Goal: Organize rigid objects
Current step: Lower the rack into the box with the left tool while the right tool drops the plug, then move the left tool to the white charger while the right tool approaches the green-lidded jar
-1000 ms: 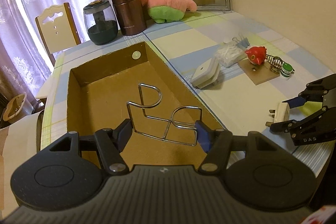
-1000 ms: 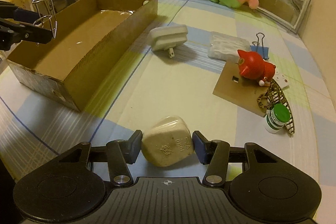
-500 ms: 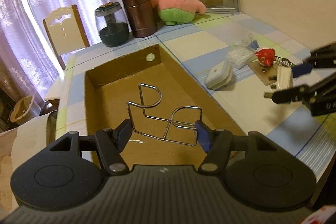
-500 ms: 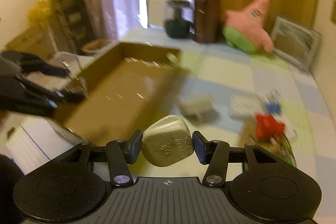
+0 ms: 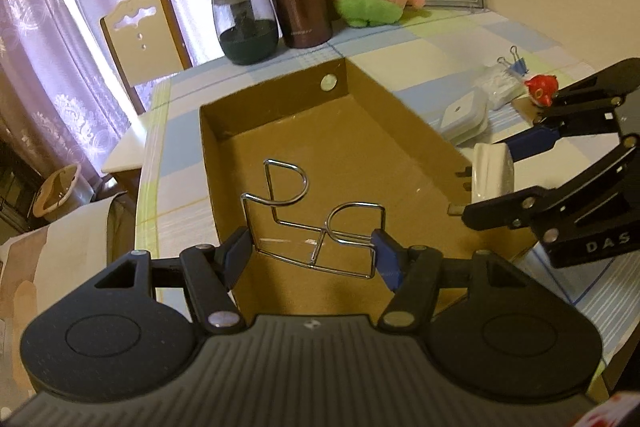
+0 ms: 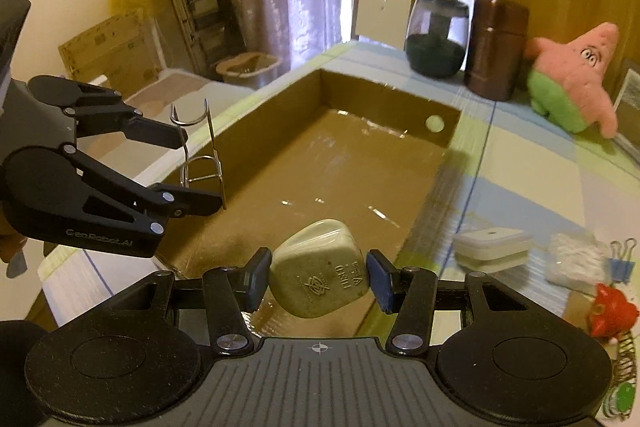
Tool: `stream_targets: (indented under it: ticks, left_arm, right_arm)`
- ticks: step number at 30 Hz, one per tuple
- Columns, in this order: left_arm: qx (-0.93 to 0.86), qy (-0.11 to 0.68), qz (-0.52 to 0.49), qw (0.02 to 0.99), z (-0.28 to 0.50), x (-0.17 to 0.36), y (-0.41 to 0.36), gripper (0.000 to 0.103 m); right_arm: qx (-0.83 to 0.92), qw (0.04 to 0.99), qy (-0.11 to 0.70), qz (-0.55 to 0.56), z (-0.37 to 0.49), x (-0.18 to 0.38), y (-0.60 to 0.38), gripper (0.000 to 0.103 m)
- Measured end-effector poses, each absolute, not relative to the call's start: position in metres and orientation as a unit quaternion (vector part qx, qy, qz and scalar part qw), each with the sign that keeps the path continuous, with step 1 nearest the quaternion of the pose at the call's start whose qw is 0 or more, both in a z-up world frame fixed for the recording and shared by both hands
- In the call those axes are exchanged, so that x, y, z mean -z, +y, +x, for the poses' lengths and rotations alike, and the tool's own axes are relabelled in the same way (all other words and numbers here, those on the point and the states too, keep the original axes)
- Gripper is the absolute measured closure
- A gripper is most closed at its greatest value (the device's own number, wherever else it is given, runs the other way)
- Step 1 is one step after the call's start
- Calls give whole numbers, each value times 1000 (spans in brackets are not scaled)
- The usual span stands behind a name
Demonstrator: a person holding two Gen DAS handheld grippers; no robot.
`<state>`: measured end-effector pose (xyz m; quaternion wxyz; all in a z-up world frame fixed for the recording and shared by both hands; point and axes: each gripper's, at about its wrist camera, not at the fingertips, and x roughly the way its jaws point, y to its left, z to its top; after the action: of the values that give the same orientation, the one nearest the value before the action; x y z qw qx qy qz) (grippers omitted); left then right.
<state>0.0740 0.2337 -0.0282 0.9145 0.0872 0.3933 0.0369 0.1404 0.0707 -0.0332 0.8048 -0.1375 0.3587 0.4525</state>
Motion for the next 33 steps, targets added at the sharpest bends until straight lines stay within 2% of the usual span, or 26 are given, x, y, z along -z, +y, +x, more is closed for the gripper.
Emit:
stream_targets:
  ticks: [10,17,24,33]
  left_arm:
    - [-39,403,69,912,77,42,245,41]
    - [-44,396,63,915,74,37,244,40]
    - [-58,381,59,921,67,22,238,40]
    - [-45,356,50,932,66,-5,200,40]
  right_arm:
    - [-452,808,361,-117,151,44,81,54]
    - [-437,819,355,-110,150,33,69,47]
    - [-411,838,349,-87,142,22,33,39]
    - [-344,871,350,-34,136,3,-46,36]
